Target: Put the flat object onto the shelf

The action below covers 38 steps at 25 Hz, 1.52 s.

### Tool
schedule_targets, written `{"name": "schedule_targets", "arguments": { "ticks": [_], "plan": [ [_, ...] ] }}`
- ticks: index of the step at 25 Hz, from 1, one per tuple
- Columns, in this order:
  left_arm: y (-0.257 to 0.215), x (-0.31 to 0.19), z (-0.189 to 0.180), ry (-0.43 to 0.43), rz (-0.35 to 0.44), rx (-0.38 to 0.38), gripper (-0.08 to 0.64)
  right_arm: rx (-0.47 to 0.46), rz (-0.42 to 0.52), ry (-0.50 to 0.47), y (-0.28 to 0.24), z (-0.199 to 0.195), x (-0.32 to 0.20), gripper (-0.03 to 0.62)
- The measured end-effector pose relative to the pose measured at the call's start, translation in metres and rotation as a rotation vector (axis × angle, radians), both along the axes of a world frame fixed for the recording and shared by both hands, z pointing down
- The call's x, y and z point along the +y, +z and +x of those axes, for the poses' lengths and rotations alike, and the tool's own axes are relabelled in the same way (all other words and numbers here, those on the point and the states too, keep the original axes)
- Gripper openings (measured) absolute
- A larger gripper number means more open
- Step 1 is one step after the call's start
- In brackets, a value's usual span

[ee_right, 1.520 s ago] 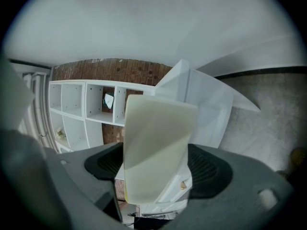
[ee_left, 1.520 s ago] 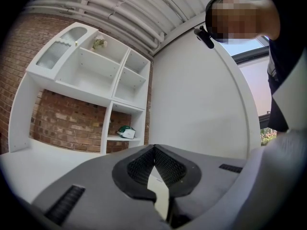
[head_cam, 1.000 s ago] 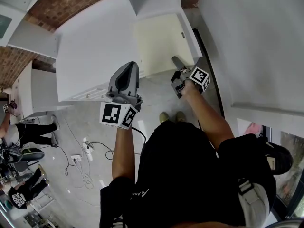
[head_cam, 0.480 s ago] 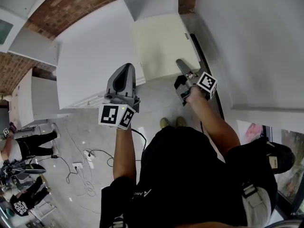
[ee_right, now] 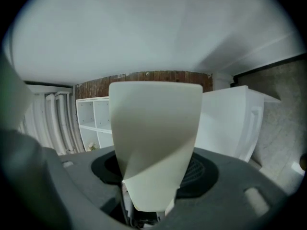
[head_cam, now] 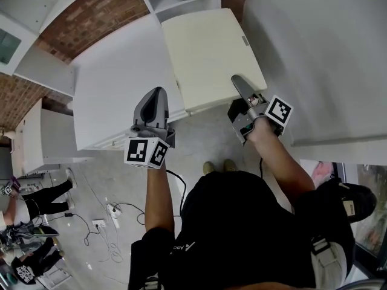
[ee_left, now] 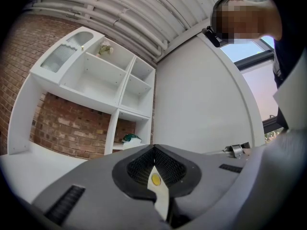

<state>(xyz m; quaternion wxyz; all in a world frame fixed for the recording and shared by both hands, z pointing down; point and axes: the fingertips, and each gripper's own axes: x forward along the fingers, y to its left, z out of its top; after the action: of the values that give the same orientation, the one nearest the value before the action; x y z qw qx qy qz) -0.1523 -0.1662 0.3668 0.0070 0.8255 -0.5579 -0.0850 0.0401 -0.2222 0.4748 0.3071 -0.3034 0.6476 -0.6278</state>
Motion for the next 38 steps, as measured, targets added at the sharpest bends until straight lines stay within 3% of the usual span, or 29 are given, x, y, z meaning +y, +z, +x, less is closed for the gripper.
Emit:
{"name": "schedule_targets", "arguments": {
  "ticks": [18,30,38],
  "plan": [
    [-0.023,-0.006,0.006,0.011,0.051,0.021,-0.002,-0.034,0.238,-0.020,-0.181,-0.007,-0.049,0.275],
    [0.013,0.042,0.039,0.050,0.052,0.008,-0.002,-0.062,0.348,0.017,-0.216,-0.006,-0.048,0.273],
    [-0.012,0.012,0.009,0.040,0.033,0.027,-0.002,-0.071,0.349,0.037,-0.264,-0.046,-0.106,0.273]
  ]
}}
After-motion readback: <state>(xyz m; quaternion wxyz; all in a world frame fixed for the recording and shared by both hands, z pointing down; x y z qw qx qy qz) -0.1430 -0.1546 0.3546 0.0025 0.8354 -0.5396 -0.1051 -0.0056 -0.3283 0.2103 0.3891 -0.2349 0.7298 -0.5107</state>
